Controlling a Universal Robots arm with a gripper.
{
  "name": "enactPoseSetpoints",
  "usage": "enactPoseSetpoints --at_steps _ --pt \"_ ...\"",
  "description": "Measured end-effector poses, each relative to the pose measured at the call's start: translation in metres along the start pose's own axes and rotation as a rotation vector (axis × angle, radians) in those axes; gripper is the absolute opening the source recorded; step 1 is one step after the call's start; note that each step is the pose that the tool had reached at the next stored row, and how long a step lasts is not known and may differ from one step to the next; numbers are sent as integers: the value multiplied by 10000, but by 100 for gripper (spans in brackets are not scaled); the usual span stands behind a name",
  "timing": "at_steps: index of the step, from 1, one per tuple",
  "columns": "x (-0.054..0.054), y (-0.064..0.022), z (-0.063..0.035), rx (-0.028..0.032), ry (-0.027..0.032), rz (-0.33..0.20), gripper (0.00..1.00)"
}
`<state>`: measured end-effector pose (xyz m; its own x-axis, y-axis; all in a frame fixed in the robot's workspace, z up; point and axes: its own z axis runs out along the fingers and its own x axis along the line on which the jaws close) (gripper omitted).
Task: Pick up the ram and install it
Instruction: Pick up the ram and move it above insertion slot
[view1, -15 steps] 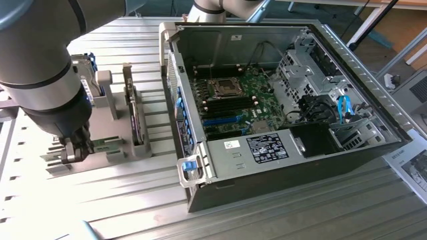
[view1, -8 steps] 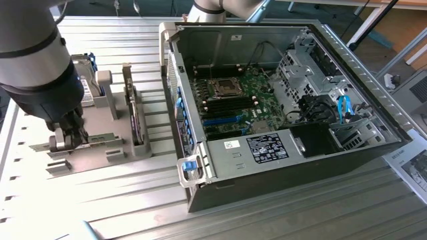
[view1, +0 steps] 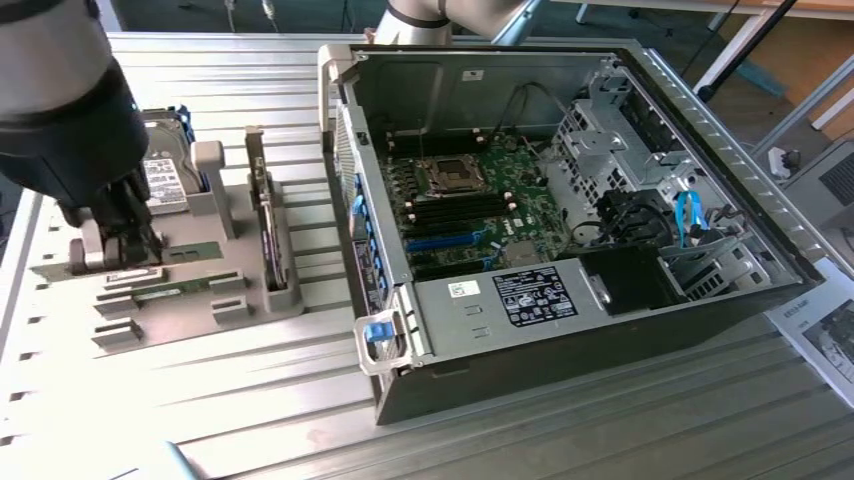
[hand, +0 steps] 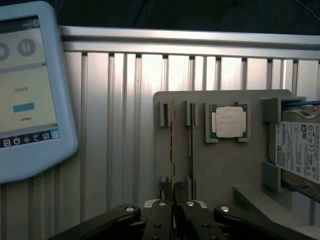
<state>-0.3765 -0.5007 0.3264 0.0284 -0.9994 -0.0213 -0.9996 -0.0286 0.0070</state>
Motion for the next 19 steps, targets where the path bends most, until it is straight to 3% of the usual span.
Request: enactPoseSetpoints --at_steps 4,12,14,16,19 --pt "-5 2 -236 0 0 0 13" --pt "-13 4 -602 0 -1 0 13" --pt "-16 5 -740 -1 1 0 13" --pt "-14 -42 -743 -22 -2 0 13" --pt "-10 -178 -744 -85 -3 1 13"
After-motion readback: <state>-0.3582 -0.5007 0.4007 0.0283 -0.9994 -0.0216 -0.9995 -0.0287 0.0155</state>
